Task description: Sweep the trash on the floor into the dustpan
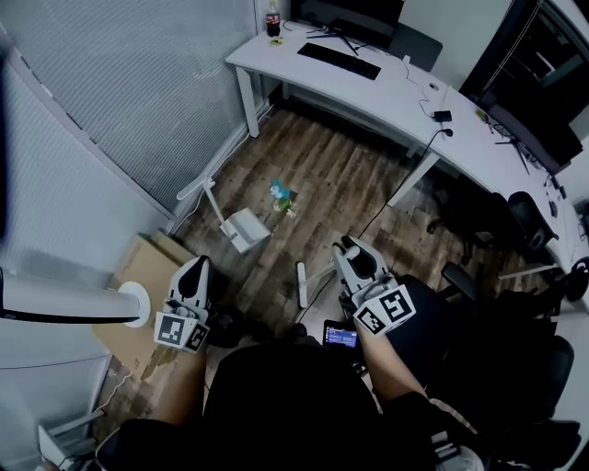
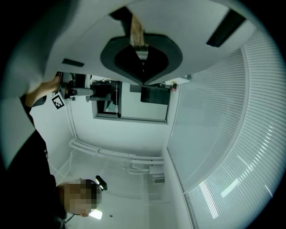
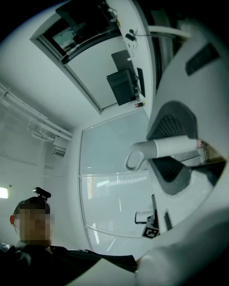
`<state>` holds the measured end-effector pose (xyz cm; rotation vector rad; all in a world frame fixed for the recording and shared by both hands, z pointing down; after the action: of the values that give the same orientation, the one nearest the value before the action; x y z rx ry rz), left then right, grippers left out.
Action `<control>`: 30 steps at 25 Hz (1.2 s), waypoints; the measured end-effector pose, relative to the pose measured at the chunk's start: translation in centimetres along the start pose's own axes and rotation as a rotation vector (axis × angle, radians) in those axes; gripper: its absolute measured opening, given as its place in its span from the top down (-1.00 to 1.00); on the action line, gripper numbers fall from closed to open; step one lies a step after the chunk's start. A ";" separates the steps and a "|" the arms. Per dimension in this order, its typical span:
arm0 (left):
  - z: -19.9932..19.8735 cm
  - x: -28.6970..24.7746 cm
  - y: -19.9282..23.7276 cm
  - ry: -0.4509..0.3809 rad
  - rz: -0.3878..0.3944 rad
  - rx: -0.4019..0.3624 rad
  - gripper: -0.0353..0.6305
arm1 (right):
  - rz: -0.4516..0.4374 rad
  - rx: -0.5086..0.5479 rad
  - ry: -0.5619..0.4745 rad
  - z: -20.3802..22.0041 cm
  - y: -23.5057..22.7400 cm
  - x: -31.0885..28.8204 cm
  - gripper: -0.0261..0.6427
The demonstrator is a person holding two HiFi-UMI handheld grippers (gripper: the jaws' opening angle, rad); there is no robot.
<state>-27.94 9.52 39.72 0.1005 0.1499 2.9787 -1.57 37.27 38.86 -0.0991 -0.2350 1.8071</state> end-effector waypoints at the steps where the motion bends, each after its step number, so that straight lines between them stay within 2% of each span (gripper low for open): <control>1: 0.0 -0.2 -0.1 0.002 -0.006 0.004 0.91 | -0.008 -0.004 0.008 0.1 -0.4 -0.1 0.66; 8: 0.5 -1.7 -1.0 0.011 -0.019 0.003 0.91 | -0.091 0.003 0.048 0.7 -1.7 0.2 0.66; 13: 0.7 -2.4 -1.3 0.028 -0.031 -0.013 0.91 | -0.078 -0.017 0.058 1.0 -3.5 0.1 0.66; 17: 1.0 -3.0 -0.7 0.030 -0.036 -0.010 0.91 | -0.057 -0.032 0.024 0.4 -4.5 -0.1 0.66; 24: 2.1 -5.0 2.8 0.035 -0.060 -0.026 0.91 | -0.061 -0.023 0.020 0.2 -6.0 -3.6 0.66; 30: 2.8 -8.2 7.2 0.036 -0.076 -0.007 0.91 | -0.049 -0.020 0.055 -0.2 -7.9 -8.2 0.66</control>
<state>-20.71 1.40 42.79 0.0393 0.1448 2.9061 8.03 31.17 39.86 -0.1551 -0.2145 1.7509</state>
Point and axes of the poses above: the fingertips, and each gripper's own axes: x backward along the fingers, y to its left, z out of its underside, the point moved 10 cm from there along x, backward along the fingers, and after that the axes turned 2 degrees about z, right-handed, at the moved point
